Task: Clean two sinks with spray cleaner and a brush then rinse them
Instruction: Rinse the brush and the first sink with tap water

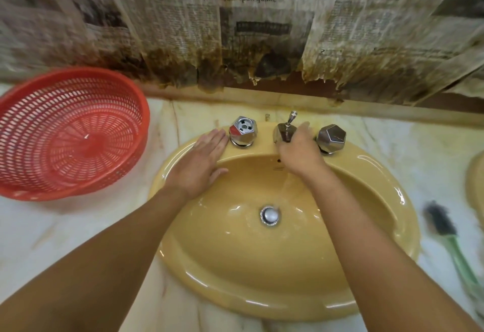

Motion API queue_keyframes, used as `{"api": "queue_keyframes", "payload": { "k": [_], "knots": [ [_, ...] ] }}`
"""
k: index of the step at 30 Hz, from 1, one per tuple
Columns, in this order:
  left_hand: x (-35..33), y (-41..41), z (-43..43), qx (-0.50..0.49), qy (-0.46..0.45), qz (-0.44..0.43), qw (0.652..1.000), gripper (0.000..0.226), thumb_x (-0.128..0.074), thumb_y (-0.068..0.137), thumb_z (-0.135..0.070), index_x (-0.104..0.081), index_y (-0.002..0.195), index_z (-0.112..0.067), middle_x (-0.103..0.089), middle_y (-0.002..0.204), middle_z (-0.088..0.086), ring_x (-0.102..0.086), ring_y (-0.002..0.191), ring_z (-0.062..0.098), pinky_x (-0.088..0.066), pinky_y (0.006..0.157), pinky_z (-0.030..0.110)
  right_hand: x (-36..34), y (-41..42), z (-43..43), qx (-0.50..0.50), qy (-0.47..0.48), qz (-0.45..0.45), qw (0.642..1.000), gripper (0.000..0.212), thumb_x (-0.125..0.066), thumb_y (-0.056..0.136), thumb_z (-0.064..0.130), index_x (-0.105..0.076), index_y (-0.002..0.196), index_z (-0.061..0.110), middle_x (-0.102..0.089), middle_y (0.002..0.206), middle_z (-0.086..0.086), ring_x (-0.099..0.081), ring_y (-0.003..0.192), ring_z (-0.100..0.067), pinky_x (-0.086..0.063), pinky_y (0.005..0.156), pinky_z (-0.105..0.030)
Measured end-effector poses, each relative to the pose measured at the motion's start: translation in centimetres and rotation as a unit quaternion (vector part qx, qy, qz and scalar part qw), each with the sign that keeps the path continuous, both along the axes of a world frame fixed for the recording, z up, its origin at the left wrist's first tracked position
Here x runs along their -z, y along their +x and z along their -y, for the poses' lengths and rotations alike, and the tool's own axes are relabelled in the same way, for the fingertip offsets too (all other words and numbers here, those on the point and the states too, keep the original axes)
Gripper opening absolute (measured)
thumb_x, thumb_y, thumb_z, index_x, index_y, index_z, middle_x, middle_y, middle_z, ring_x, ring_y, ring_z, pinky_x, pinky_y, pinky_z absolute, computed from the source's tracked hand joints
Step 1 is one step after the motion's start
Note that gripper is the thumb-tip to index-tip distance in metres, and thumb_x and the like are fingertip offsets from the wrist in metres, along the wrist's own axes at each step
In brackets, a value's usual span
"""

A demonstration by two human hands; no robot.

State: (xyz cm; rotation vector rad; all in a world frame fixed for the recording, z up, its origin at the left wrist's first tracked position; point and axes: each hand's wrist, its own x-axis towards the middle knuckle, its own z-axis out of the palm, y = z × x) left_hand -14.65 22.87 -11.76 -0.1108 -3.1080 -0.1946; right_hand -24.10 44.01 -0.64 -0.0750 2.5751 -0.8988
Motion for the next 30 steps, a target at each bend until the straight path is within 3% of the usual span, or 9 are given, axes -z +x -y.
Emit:
{"api": "queue_keyframes", "payload": {
  "k": [2, 6, 10, 14, 16, 18, 21, 24, 30],
  "knots": [
    [0.1, 0.0, 0.1, -0.001, -0.003, -0.002, 1.000, 0.082, -0.049, 0.100, -0.049, -0.015, 0.160, -0.006, -0.015, 0.168, 0.011, -0.010, 0.156, 0.025, -0.008, 0.127, 0.038, -0.2, -2.0, 0.9, 0.036, 0.000, 0.066, 0.997, 0.046, -0.060, 0.093, 0.021, -0.051, 0.134, 0.002, -0.062, 0.107, -0.011, -0.059, 0.097, -0.027, -0.044, 0.071, -0.031],
    [0.1, 0.0, 0.1, 0.000, -0.013, -0.006, 1.000, 0.082, -0.047, 0.099, -0.050, -0.015, 0.160, -0.005, -0.016, 0.168, 0.012, -0.012, 0.156, 0.026, -0.008, 0.127, 0.038, 0.5, -4.2, 1.9, 0.029, 0.041, 0.010, 0.999, 0.021, -0.068, 0.082, 0.025, -0.061, 0.093, 0.008, -0.066, 0.095, -0.009, -0.061, 0.085, -0.027, -0.046, 0.065, -0.030],
    [0.1, 0.0, 0.0, 0.004, -0.009, -0.005, 1.000, 0.082, -0.051, 0.100, -0.048, -0.018, 0.160, -0.004, -0.018, 0.167, 0.013, -0.013, 0.155, 0.028, -0.009, 0.127, 0.039, 1.0, -2.5, 0.4, 0.022, -0.062, 0.035, 0.997, 0.029, -0.070, 0.079, 0.016, -0.063, 0.106, 0.012, -0.069, 0.102, -0.007, -0.064, 0.091, -0.023, -0.049, 0.072, -0.032],
    [0.0, 0.1, 0.0, 0.002, -0.008, -0.003, 1.000, 0.081, -0.051, 0.101, -0.047, -0.017, 0.160, -0.005, -0.017, 0.168, 0.012, -0.012, 0.156, 0.027, -0.009, 0.127, 0.038, 2.5, 3.5, -1.8, 0.052, -0.124, -0.067, 0.989, 0.046, -0.064, 0.085, 0.008, -0.053, 0.130, 0.015, -0.066, 0.120, 0.000, -0.062, 0.107, -0.022, -0.049, 0.090, -0.033],
    [0.0, 0.1, -0.1, 0.002, -0.011, -0.007, 1.000, 0.080, -0.050, 0.101, -0.048, -0.016, 0.160, -0.005, -0.016, 0.168, 0.012, -0.011, 0.156, 0.027, -0.009, 0.127, 0.038, 2.6, 6.7, -2.2, 0.200, -0.346, 0.000, 0.917, 0.034, -0.059, 0.089, 0.001, -0.061, 0.121, 0.012, -0.070, 0.113, -0.002, -0.068, 0.105, -0.023, -0.053, 0.093, -0.035],
    [-0.1, 0.1, -0.1, 0.003, -0.019, -0.005, 1.000, 0.080, -0.048, 0.101, -0.049, -0.015, 0.160, -0.005, -0.015, 0.168, 0.012, -0.011, 0.156, 0.026, -0.010, 0.127, 0.038, 3.1, 8.0, -2.5, 0.344, -0.543, 0.191, 0.742, 0.020, -0.051, 0.091, -0.002, -0.063, 0.106, 0.002, -0.070, 0.105, -0.011, -0.071, 0.100, -0.028, -0.058, 0.085, -0.035],
    [-0.1, 0.2, -0.2, 0.002, -0.017, -0.004, 1.000, 0.080, -0.048, 0.101, -0.048, -0.015, 0.160, -0.005, -0.014, 0.168, 0.012, -0.010, 0.156, 0.026, -0.008, 0.127, 0.037, 3.1, 6.9, -2.6, 0.413, -0.628, 0.334, 0.569, 0.027, -0.045, 0.100, 0.019, -0.062, 0.102, -0.001, -0.069, 0.090, -0.016, -0.069, 0.089, -0.028, -0.055, 0.077, -0.032],
    [-0.1, 0.1, -0.2, 0.001, -0.006, -0.009, 1.000, 0.080, -0.051, 0.101, -0.047, -0.016, 0.160, -0.006, -0.015, 0.168, 0.011, -0.011, 0.156, 0.026, -0.007, 0.127, 0.037, 3.7, 4.8, -2.6, 0.462, -0.629, 0.336, 0.527, 0.025, -0.039, 0.105, 0.018, -0.056, 0.106, 0.000, -0.063, 0.085, -0.014, -0.061, 0.075, -0.022, -0.050, 0.068, -0.029],
    [0.1, 0.1, -0.2, 0.005, 0.004, -0.024, 1.000, 0.080, -0.051, 0.101, -0.047, -0.016, 0.160, -0.006, -0.017, 0.167, 0.012, -0.012, 0.156, 0.026, -0.007, 0.127, 0.037, 3.7, 6.5, -1.6, 0.438, -0.555, 0.435, 0.558, 0.032, -0.036, 0.105, 0.011, -0.058, 0.083, 0.003, -0.062, 0.068, -0.010, -0.060, 0.066, -0.018, -0.048, 0.062, -0.024]
  ]
}}
